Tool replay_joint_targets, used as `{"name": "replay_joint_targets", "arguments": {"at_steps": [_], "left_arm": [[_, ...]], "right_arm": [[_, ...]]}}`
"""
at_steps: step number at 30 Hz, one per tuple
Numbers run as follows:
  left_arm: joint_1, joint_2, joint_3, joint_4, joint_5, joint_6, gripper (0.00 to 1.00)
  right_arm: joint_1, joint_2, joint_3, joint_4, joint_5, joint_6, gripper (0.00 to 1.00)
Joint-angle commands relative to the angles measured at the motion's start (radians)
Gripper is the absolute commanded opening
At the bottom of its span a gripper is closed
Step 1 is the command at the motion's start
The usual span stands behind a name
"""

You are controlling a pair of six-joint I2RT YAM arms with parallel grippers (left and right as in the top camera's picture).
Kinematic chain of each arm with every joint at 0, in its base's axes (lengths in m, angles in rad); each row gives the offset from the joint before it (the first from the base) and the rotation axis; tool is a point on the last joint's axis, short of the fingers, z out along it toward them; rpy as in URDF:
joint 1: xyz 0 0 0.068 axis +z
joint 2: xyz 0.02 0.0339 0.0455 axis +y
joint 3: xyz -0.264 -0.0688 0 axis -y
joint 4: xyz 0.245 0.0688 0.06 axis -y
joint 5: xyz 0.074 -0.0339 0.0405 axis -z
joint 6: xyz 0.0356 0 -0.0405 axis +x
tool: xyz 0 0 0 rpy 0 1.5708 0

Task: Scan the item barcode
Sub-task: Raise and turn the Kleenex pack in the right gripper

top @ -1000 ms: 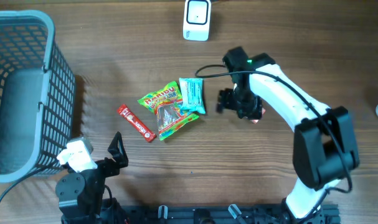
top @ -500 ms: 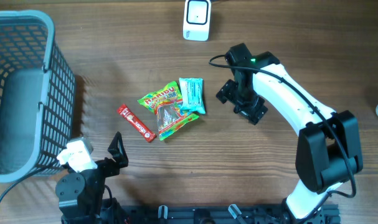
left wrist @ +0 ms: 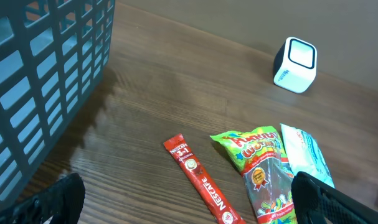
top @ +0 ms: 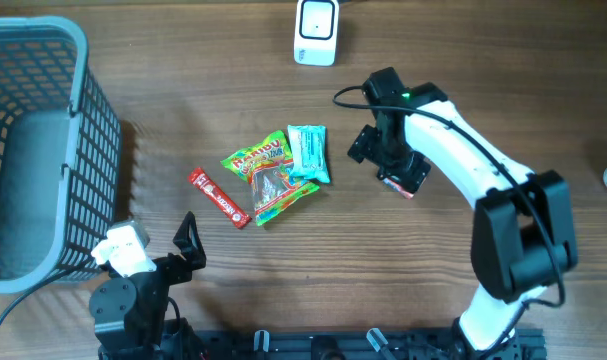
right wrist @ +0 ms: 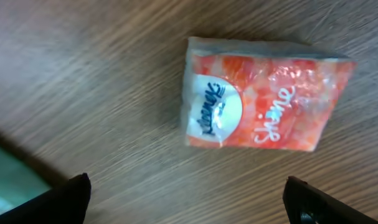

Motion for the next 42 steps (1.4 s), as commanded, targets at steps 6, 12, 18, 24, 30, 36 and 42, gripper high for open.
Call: {"name": "replay_joint_targets", "arguments": {"at_steps": [6,12,18,24,30,36,42], "left_arm": [[-0.005,-0.005,-0.003,0.002,-0.01,0.015,1.0],[-0.005,-0.005,-0.003,0.002,-0.01,0.015,1.0],[-0.005,-0.005,-0.003,0.002,-0.01,0.015,1.0],[-0.005,-0.005,-0.003,0.002,-0.01,0.015,1.0],[-0.005,-0.005,-0.003,0.002,-0.01,0.015,1.0],[-0.005,-0.005,-0.003,0.002,-0.01,0.015,1.0],[-0.005,-0.005,-0.003,0.002,-0.01,0.015,1.0]], "right_arm": [[-0.004,0.039,0.015,0.009,0.021,-0.035,1.0],[-0.099,0.04,0.015,-0.048,0.024,-0.016,1.0],[-0.187,0.042,0.015,-0.027,-0.025,-0.146,1.0],[-0.183,0.042,0.015,0.015,-0.02,-0.145,1.0],[-0.183,0.042,-0.048,0.08,-0.008,-0.142,1.0],[-0.183,0.042,-0.115,0.171,-0.029,-0.171,0.99],[-0.182,0.042,-0.129,0.17,0.019,-0.173,0.85]]}}
